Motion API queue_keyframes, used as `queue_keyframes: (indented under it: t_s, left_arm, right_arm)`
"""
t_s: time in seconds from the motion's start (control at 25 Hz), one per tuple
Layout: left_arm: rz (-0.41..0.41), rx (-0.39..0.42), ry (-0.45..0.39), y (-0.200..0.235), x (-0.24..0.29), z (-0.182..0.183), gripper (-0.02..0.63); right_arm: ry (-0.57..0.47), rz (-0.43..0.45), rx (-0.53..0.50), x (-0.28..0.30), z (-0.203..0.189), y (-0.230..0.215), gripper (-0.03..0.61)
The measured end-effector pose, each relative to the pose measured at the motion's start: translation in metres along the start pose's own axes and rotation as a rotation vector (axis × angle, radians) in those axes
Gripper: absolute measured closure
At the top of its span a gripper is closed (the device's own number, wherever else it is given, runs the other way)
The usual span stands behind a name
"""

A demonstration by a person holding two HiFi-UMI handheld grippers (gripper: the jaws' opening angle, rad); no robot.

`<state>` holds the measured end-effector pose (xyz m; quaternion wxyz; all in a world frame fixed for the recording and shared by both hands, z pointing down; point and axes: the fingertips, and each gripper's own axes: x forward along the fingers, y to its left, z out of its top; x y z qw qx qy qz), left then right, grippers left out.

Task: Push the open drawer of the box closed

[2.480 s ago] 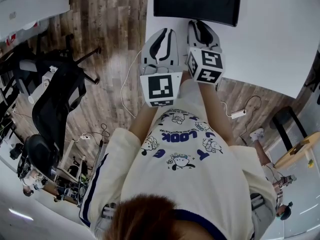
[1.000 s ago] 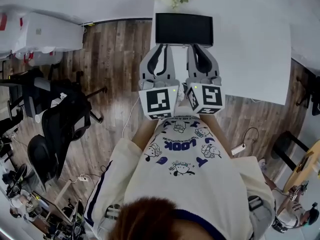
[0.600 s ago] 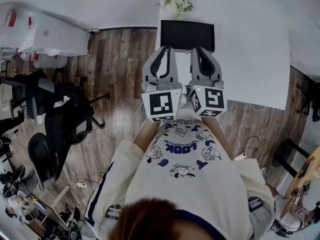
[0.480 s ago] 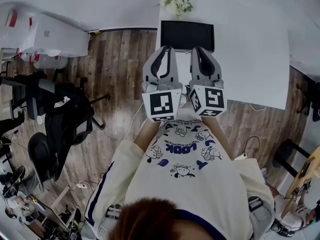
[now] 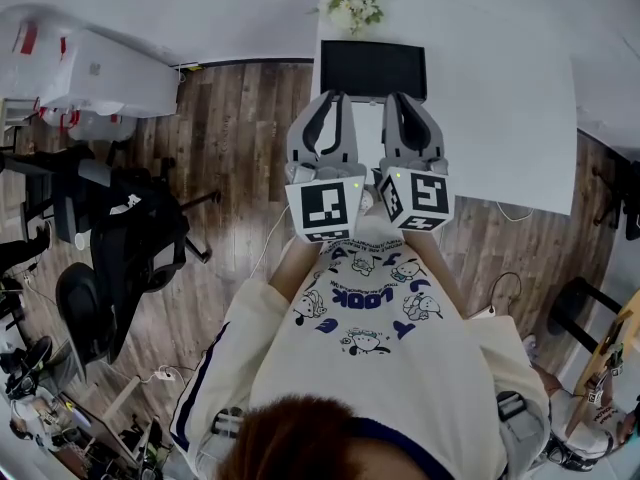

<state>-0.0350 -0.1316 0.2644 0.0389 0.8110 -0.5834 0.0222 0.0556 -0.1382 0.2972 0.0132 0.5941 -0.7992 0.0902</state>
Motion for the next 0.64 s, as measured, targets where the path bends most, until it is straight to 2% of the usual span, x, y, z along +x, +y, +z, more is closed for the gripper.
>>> queue_keyframes:
  t_s: [0.64]
  left_arm:
    - [-0.002,0.012,0.006,-0.0025,-0.0017,-0.0044,0.566]
  right_arm:
    - [0.0,0.021,-0.005,0.0026,-0.0029,0.0044,0.534]
